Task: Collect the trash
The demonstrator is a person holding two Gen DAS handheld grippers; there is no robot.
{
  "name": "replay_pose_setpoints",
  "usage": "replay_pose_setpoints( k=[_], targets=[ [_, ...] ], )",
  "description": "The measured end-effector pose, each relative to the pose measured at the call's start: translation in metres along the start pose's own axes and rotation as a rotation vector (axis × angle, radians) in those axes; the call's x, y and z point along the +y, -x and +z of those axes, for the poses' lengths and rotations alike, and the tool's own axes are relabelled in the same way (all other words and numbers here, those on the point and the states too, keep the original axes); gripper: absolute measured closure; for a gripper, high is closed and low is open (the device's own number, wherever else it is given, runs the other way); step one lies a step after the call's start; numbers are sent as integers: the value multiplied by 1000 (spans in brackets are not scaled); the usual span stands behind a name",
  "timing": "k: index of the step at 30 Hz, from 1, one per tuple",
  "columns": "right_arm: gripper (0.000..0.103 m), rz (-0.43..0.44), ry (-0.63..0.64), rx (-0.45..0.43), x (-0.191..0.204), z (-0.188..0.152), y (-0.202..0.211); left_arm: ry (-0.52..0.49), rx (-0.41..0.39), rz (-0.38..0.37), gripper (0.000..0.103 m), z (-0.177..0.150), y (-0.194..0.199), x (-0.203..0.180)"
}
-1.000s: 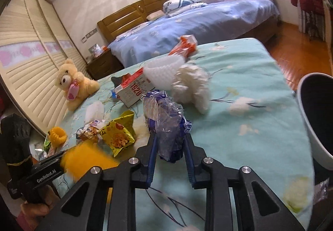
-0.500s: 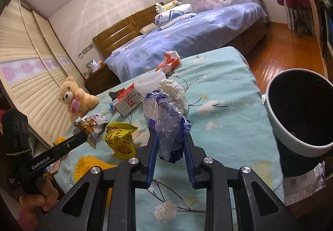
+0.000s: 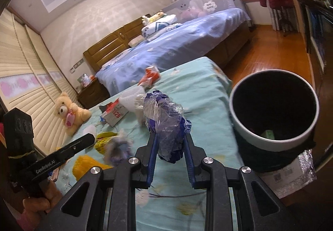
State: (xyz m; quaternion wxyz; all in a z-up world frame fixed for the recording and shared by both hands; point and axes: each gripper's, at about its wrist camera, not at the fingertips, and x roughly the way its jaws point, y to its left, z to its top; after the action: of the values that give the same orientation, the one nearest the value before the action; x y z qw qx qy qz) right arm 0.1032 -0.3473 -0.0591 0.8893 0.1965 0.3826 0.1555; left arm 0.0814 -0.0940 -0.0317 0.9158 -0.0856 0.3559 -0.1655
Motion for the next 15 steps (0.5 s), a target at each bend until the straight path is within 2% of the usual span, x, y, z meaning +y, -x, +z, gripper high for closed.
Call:
replay_pose_setpoints(
  k=[5, 7, 8, 10, 12, 13, 15],
  targets=[
    [78, -10, -28, 4, -10, -4, 2, -30, 27, 5, 98, -4, -6, -7],
    [78, -10, -30, 2, -11, -5, 3, -32, 34, -2, 93, -5, -2, -5],
    [78, -8, -30, 2, -12, -5, 3, -31, 32, -1, 89, -6, 1, -5],
    [78, -3, -31, 3, -13, -6, 4, -21, 13, 3, 74, -5, 11, -2],
    [78, 1, -32, 6, -11, -8, 3, -22, -13, 7, 67, -4, 21, 1],
    [78, 5, -32, 8, -10, -9, 3, -24, -26, 19, 54, -3, 28, 2],
    [78, 10, -29, 10, -8, -11, 2, -28, -58, 54, 42, -6, 42, 6]
  ],
)
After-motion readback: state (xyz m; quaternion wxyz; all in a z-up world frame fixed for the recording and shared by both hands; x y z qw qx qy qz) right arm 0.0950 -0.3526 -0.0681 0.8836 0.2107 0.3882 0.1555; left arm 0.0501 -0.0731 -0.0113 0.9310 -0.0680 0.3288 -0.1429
